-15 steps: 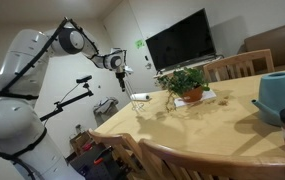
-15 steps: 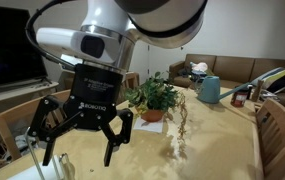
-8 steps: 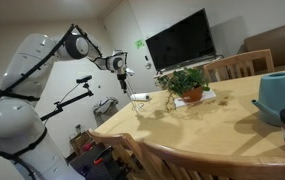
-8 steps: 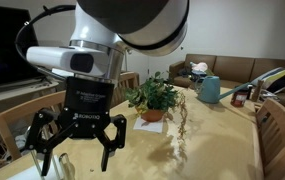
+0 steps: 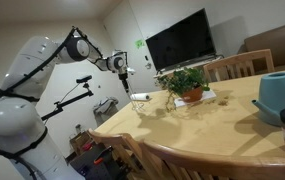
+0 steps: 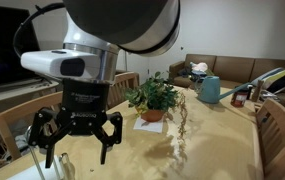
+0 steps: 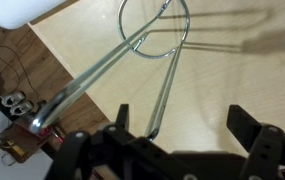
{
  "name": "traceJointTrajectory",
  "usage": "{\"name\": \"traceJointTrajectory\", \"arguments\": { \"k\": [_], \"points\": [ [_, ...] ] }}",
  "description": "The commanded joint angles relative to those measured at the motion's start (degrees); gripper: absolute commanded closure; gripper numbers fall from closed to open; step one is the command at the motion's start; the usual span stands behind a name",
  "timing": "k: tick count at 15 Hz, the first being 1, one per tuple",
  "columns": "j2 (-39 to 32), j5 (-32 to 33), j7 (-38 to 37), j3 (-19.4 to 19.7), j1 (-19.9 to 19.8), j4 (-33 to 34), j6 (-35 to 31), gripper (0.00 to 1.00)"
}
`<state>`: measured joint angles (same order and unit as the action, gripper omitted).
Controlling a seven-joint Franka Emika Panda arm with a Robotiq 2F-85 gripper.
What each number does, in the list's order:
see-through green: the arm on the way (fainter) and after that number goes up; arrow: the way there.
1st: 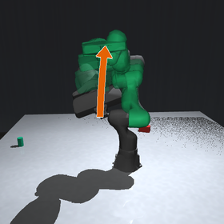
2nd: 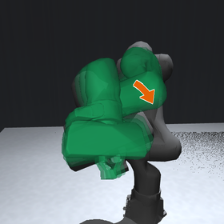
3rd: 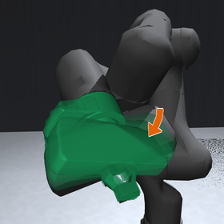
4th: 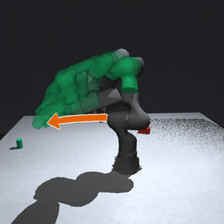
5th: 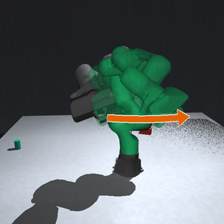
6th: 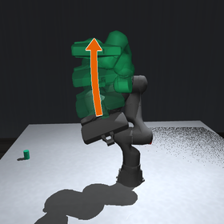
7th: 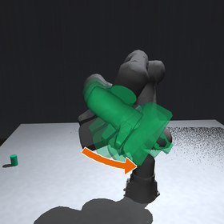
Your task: Pick up the silver mental object on the left side of the table and place it near the plant
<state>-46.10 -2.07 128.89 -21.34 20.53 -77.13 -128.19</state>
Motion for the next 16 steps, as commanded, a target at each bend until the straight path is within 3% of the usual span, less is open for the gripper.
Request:
{"name": "traceJointTrajectory", "arguments": {
  "k": [1, 5, 6, 8, 10, 16],
  "points": [
    [-0.65, 1.32, -2.63, 0.78, 0.95, 2.25, 0.89, 0.00],
    [-0.86, 1.11, -2.52, 0.29, 0.97, 2.47, 1.03, 0.00],
    [-0.82, 1.25, -2.93, 0.47, 1.18, 2.47, 1.05, 0.05],
    [-0.73, 1.20, -2.85, 0.35, 1.26, 2.35, 0.90, 0.29],
    [-0.67, 1.30, -2.96, 0.42, 1.46, 2.34, 0.90, 0.37],
    [-1.00, 1.40, -2.96, 0.53, 1.80, 2.94, 1.16, 0.85]
  ]
}}
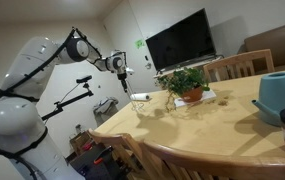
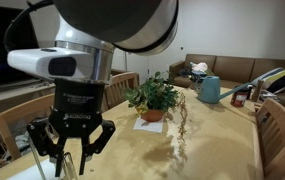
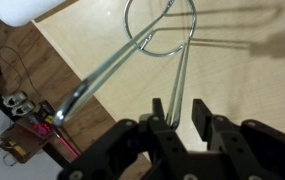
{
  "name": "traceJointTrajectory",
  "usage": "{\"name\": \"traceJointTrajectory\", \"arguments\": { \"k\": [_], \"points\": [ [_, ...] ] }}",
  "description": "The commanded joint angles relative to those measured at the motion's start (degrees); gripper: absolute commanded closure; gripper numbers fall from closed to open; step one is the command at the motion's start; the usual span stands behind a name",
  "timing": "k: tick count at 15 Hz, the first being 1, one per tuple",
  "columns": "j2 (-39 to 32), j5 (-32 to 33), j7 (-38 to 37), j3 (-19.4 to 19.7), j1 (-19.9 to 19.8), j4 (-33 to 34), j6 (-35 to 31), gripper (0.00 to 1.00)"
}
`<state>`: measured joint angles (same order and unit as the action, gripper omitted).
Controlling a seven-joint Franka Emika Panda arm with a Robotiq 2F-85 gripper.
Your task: Pick up the silver mental object on the left side of the table and place it near the plant
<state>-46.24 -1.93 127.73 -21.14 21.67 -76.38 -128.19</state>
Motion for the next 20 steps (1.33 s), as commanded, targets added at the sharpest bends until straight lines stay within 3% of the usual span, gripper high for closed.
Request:
{"name": "traceJointTrajectory", "arguments": {
  "k": [1, 3, 11, 20],
  "points": [
    [-0.91, 1.25, -1.76, 0.32, 0.66, 2.26, 1.21, 0.92],
    [-0.93, 1.34, -1.69, 0.34, 0.69, 2.33, 1.36, 1.00],
    [1.78, 0.79, -0.37, 0.09, 0.29, -1.04, -0.02, 0.98],
    [15.66, -0.22, -3.30, -0.16, -1.10, -15.52, -5.12, 0.98]
  ]
}}
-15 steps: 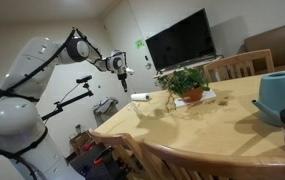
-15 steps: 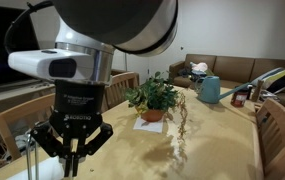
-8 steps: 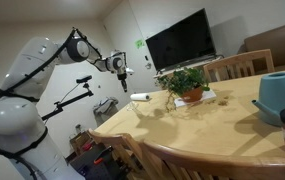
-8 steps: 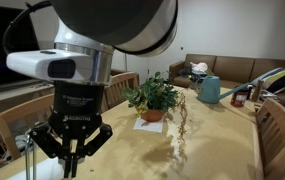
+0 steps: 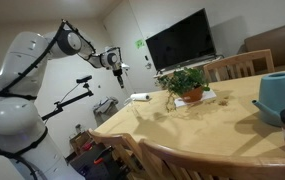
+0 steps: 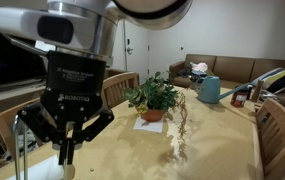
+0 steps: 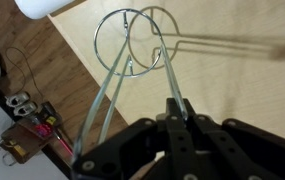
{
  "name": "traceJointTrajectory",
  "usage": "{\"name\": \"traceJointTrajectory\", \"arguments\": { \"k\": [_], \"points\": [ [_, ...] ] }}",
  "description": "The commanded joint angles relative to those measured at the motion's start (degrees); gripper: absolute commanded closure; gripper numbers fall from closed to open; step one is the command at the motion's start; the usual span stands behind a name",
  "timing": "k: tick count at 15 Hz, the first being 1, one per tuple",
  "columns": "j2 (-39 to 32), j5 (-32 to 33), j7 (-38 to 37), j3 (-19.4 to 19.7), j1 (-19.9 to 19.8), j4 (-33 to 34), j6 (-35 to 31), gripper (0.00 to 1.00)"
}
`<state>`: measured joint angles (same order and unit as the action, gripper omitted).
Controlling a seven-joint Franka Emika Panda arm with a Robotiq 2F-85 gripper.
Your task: Pick up the silver mental object on the left side of the table and place it near the plant
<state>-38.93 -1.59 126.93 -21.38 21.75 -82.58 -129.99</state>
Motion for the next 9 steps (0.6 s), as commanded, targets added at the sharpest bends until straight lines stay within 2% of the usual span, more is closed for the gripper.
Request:
{"name": "traceJointTrajectory", "arguments": {
  "k": [1, 2, 5, 9],
  "points": [
    [10.16, -0.70, -2.93, 0.08, -1.54, -11.28, -3.78, 0.98],
    [3.42, 0.54, -1.84, -0.56, -0.76, -3.42, -0.66, 0.93],
    [7.32, 0.45, -2.68, -0.49, -1.40, -7.66, -1.18, 0.93],
    [7.78, 0.45, -2.70, -0.45, -1.56, -8.79, -1.59, 0.93]
  ]
}}
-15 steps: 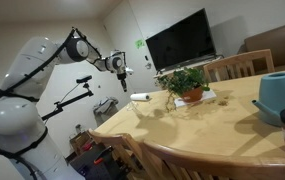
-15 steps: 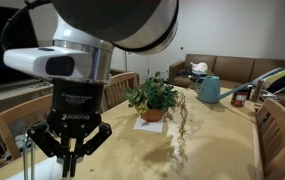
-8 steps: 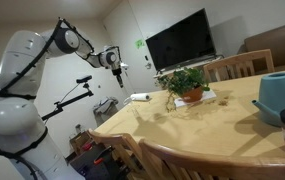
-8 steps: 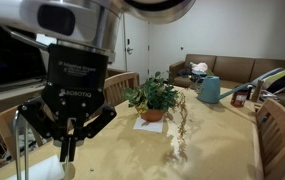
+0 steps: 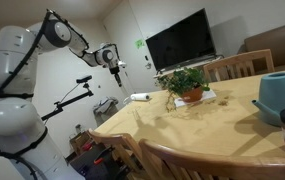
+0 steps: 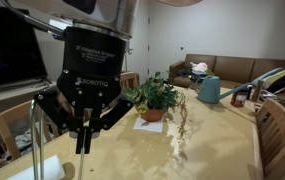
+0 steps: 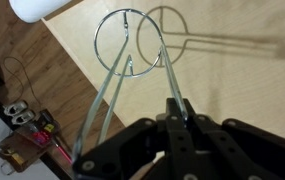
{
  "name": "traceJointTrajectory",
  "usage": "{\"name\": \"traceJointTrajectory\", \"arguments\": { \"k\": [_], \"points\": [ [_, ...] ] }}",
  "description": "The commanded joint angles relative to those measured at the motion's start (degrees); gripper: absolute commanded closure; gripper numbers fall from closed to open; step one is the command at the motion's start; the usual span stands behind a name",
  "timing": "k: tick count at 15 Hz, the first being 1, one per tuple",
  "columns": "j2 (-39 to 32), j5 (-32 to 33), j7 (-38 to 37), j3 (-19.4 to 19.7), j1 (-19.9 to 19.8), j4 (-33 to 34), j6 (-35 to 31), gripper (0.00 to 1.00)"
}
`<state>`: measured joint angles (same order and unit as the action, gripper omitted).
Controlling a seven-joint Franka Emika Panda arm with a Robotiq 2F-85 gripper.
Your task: Pick up the silver mental object on the left side of the table and place it near the plant
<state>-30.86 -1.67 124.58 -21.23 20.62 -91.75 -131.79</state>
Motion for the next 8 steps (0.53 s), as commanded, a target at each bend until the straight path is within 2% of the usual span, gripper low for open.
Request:
{"name": "traceJointTrajectory", "arguments": {
  "k": [1, 4, 8],
  "points": [
    [-0.29, 0.53, -0.35, -0.61, -0.44, 0.29, 0.15, 0.98],
    [1.23, 5.79, -7.95, 3.02, 1.79, -0.83, 0.03, 0.98],
    [3.03, 10.44, -16.21, 4.30, 1.50, -2.23, 0.88, 0.98]
  ]
}}
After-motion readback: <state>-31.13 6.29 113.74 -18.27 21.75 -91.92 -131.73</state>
